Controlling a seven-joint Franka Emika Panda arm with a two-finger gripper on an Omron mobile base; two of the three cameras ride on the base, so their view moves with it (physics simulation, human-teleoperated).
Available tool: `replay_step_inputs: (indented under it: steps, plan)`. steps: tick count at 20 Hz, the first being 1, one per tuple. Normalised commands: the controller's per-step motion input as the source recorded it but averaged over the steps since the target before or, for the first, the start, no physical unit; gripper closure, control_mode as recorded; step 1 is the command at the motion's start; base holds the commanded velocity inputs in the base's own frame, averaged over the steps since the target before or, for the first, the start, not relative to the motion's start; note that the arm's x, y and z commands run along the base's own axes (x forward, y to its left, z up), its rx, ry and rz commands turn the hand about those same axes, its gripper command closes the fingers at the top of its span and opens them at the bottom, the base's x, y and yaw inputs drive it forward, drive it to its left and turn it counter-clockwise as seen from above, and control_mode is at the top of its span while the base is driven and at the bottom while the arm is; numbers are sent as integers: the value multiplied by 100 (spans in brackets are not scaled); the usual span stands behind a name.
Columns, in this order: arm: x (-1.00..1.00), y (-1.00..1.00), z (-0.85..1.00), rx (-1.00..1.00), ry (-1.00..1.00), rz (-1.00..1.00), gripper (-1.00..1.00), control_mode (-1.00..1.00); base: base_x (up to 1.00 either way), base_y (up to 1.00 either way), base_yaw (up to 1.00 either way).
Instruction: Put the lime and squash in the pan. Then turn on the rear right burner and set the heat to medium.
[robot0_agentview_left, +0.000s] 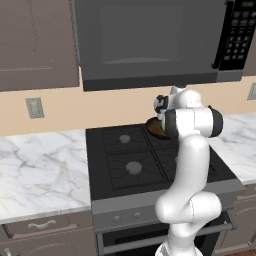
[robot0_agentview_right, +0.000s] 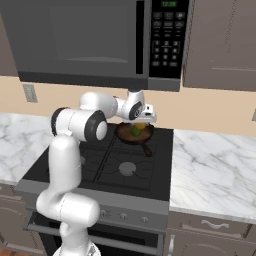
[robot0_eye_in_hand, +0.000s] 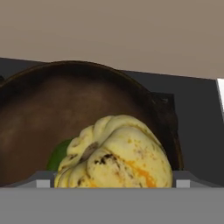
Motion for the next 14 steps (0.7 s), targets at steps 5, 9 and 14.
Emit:
replay_step_inputs:
  steps: [5,9,14]
  plan:
    - [0,0,-1,0,0,-2,100,-100,0,0,0]
    - [-1,0,0,0,0,0,-100,-100,0,0,0]
    - [-7,0,0,0,0,0,-100,-100,0,0,0]
